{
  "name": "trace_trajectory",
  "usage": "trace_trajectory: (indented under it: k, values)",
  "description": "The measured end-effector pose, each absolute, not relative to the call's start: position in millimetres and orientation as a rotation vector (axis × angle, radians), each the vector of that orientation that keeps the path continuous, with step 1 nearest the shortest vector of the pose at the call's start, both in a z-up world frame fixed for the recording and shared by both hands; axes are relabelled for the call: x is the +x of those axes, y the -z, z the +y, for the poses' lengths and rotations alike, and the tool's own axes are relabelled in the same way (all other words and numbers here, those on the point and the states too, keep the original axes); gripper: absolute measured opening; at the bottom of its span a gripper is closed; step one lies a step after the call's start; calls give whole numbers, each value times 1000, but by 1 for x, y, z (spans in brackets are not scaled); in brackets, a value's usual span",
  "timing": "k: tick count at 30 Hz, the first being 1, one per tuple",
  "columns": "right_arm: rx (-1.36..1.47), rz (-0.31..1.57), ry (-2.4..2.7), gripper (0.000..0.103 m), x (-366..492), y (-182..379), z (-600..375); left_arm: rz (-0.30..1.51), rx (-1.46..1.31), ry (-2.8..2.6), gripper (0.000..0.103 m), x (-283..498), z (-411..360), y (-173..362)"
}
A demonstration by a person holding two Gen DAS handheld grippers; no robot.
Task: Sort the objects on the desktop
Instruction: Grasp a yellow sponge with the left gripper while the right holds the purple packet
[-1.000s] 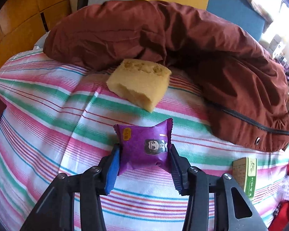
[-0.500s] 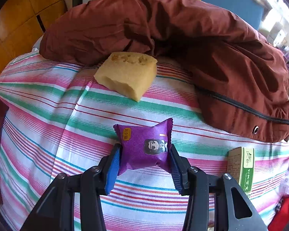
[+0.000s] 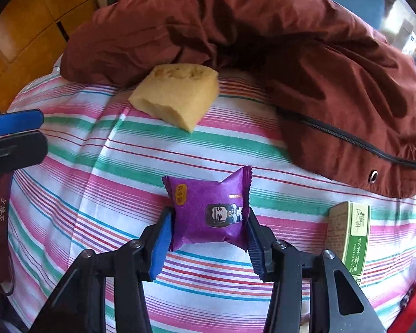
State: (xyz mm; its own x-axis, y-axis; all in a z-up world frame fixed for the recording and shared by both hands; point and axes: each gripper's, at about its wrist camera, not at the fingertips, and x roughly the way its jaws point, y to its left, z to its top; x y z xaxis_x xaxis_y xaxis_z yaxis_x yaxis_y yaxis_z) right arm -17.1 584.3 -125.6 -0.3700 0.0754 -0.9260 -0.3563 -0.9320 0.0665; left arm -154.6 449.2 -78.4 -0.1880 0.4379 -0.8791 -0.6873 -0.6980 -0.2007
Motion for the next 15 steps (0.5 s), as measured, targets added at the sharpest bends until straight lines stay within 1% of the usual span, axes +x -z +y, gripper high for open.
trace_trajectory:
  k: [3, 8, 9, 10, 11, 14, 15]
  values:
    - [-1597, 352, -2377, 49, -19, 125, 581, 292, -1334, -1952, 71, -160, 459, 83]
    - [-1598, 381, -2392, 49, -19, 125, 581, 278, -1335, -1951, 72, -169, 480, 91]
    - [-1600, 386, -2397, 49, -19, 124, 581, 268, -1338, -1947, 74, -172, 486, 93]
    - [-1601, 389, -2399, 49, -19, 124, 581, 269, -1336, -1952, 80, -174, 490, 94]
    - [-1601, 393, -2402, 49, -20, 124, 581, 276, -1333, -1964, 83, -176, 495, 95]
    - [-1596, 404, -2409, 50, -20, 124, 580, 272, -1330, -1967, 85, -181, 508, 98]
    - [-1595, 408, -2411, 50, -20, 124, 580, 278, -1331, -1972, 87, -183, 513, 99]
